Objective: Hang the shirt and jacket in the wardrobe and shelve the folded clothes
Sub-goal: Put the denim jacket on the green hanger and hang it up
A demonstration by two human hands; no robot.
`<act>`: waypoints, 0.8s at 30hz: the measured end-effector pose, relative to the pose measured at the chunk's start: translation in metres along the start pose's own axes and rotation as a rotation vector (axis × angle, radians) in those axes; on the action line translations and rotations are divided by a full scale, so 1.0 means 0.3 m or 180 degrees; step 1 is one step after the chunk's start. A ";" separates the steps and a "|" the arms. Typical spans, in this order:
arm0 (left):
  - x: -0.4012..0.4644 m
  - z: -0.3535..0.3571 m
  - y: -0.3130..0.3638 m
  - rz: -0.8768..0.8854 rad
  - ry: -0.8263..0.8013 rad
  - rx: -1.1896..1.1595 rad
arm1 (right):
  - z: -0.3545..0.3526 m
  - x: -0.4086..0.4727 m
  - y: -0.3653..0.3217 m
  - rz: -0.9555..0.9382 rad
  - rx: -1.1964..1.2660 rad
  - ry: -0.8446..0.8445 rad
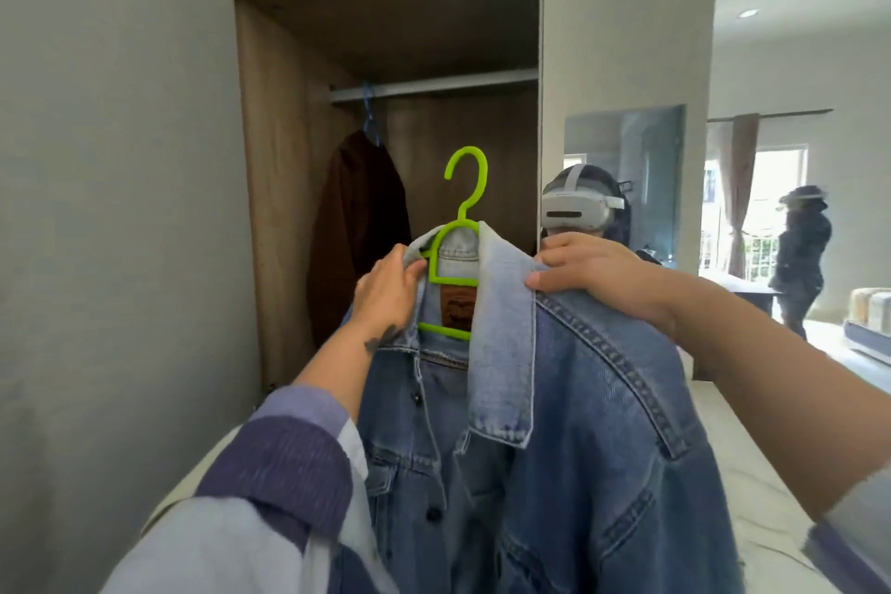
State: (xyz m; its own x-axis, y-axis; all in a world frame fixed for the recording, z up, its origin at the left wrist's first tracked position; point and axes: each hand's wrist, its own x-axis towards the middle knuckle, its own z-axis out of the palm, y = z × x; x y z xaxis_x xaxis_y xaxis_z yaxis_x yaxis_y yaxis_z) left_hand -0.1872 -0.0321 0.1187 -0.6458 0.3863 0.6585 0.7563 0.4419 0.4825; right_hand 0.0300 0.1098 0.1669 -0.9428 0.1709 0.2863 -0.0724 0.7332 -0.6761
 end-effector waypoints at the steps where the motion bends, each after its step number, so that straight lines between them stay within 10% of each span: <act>1: 0.011 0.008 0.005 0.0011 -0.0132 -0.0265 | -0.004 0.023 -0.012 0.0041 0.0004 0.0053; 8: 0.053 0.031 0.010 0.0034 -0.0497 -0.0933 | 0.015 0.086 -0.106 0.0448 0.0500 0.0049; 24: 0.477 -0.046 -0.063 0.0232 -0.0146 0.1876 | -0.052 0.512 -0.343 0.0532 0.0362 0.1228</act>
State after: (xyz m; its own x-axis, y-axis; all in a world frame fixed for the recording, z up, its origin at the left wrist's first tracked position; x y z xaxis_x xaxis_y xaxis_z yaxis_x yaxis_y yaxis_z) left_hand -0.2926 0.0036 0.2118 -0.6082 0.4614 0.6460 0.6218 0.7827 0.0263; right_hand -0.1023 0.0710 0.2911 -0.7554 0.5304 0.3847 0.0152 0.6011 -0.7990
